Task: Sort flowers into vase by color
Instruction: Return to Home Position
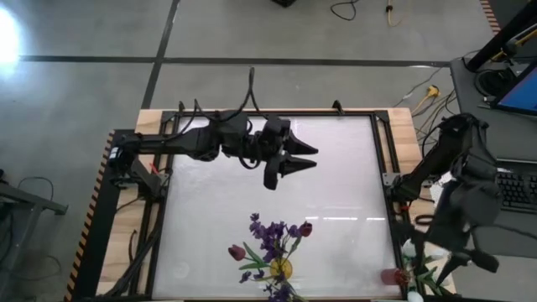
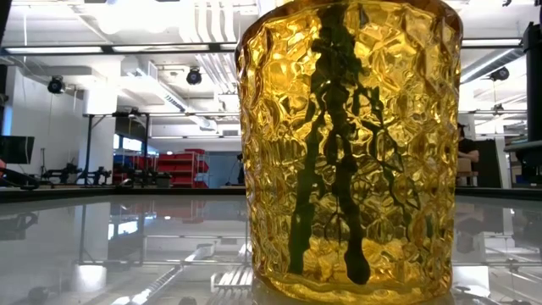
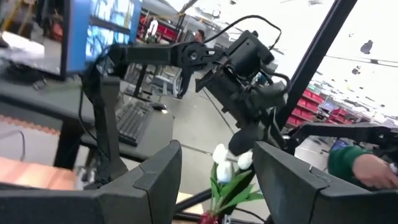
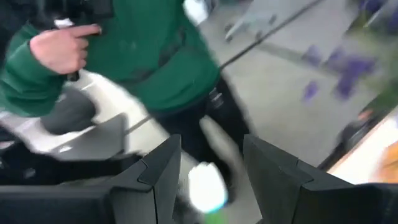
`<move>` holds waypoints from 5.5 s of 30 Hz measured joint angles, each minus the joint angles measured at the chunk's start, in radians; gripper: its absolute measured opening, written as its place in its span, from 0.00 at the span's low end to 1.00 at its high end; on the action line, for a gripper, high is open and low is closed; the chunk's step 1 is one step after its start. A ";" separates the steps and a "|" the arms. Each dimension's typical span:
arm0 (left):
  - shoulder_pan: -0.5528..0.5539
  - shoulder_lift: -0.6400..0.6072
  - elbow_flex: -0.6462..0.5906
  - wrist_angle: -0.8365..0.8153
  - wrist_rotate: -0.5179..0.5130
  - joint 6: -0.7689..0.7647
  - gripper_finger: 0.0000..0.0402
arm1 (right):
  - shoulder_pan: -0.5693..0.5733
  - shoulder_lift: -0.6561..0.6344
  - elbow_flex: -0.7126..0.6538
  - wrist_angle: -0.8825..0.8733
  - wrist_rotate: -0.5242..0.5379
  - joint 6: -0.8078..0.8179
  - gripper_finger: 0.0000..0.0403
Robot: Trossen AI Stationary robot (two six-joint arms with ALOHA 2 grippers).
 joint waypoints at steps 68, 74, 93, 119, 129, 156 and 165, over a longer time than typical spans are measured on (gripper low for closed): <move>0.248 -0.644 -1.124 0.485 -0.101 0.204 0.36 | -0.698 -0.374 -0.349 0.228 0.017 -0.154 0.08; 0.249 -0.635 -1.276 0.727 -0.120 0.286 0.36 | -0.726 -0.462 -0.537 0.374 0.018 -0.052 0.08; 0.235 -0.639 -1.482 0.945 -0.119 0.418 0.36 | -0.931 -0.813 -1.087 0.700 0.016 0.128 0.08; 0.236 -0.782 -1.796 1.106 -0.139 0.328 0.36 | -0.973 -1.005 -1.363 0.765 0.016 -0.076 0.08; 0.237 -0.915 -1.796 0.950 -0.204 0.379 0.36 | -0.975 -1.001 -1.372 0.683 0.022 -0.193 0.08; 0.237 -1.575 -1.770 0.165 -0.278 0.467 0.36 | -0.975 -0.999 -1.453 0.747 0.177 -0.086 0.08; 0.236 -1.691 -1.774 0.003 -0.255 0.508 0.36 | -0.975 -0.986 -1.453 0.745 0.177 -0.086 0.08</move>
